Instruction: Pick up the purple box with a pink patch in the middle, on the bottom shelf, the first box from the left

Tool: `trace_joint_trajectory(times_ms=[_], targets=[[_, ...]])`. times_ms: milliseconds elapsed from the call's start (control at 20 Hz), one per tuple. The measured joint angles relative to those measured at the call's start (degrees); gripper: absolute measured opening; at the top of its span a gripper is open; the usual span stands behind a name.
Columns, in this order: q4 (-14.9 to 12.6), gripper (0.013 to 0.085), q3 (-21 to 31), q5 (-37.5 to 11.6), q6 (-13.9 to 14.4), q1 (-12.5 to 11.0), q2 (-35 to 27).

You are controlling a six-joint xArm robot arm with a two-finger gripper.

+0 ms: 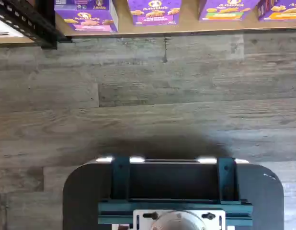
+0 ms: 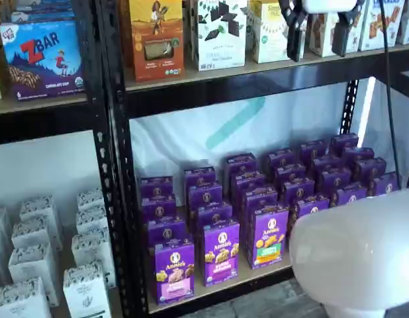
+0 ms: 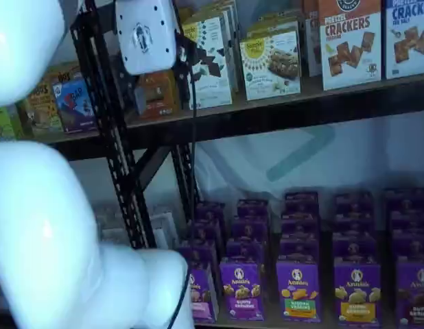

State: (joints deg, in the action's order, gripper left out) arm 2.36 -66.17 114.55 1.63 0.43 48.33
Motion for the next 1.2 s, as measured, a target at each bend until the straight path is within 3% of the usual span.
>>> trace_joint_trajectory(times_ms=[150, 300, 850, 1200], targets=[[3.3, 0.085, 0.6, -0.8, -1.5, -3.0, 0.6], [3.9, 0.085, 0.8, -1.1, -1.7, -3.3, 0.7], [-1.2, 0.085, 6.9, -6.0, 2.0, 2.6, 2.4], [-0.4, 0.085, 14.6, -11.9, 2.2, 2.6, 4.6]])
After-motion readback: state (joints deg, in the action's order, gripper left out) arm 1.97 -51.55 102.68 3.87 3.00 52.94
